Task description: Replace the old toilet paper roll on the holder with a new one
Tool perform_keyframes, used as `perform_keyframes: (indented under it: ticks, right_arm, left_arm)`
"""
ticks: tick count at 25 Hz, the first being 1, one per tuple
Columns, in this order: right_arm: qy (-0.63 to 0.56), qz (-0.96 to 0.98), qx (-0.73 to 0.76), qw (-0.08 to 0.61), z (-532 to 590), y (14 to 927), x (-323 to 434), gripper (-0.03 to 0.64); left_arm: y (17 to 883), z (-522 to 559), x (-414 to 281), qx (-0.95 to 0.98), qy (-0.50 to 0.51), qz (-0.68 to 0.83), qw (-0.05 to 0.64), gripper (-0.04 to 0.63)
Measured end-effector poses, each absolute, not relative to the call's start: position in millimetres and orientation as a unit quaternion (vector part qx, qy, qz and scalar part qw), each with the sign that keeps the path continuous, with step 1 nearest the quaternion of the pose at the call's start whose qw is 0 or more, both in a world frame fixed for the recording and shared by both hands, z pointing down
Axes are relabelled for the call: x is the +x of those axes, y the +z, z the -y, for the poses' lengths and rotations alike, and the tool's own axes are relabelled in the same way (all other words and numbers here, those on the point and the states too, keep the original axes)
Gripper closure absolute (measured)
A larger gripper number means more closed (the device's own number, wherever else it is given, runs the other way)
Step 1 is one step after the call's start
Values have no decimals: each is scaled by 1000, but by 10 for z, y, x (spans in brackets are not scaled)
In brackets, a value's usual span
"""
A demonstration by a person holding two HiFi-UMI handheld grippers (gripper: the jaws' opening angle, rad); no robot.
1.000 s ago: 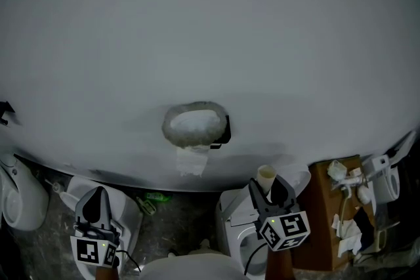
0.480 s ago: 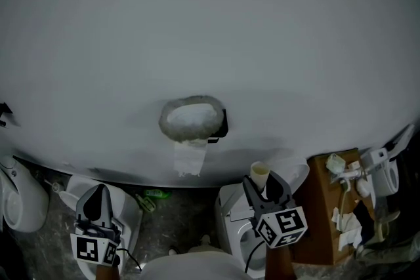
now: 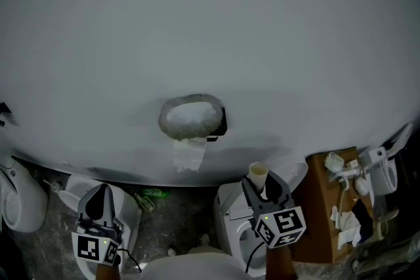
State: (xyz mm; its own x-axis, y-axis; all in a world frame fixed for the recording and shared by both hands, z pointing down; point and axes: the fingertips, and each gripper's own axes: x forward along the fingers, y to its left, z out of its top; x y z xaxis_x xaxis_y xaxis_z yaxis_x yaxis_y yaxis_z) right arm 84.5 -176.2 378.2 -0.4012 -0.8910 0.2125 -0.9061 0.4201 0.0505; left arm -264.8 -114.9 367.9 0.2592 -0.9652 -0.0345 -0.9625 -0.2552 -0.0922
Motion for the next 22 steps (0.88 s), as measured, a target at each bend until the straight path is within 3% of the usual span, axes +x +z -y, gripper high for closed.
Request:
perform_keyframes:
  ticks: [22]
  right_arm:
    - [26, 840, 531, 113, 1564, 3750, 600, 417]
  left_arm:
    - [3675, 959, -2811, -797, -6, -603, 38, 591]
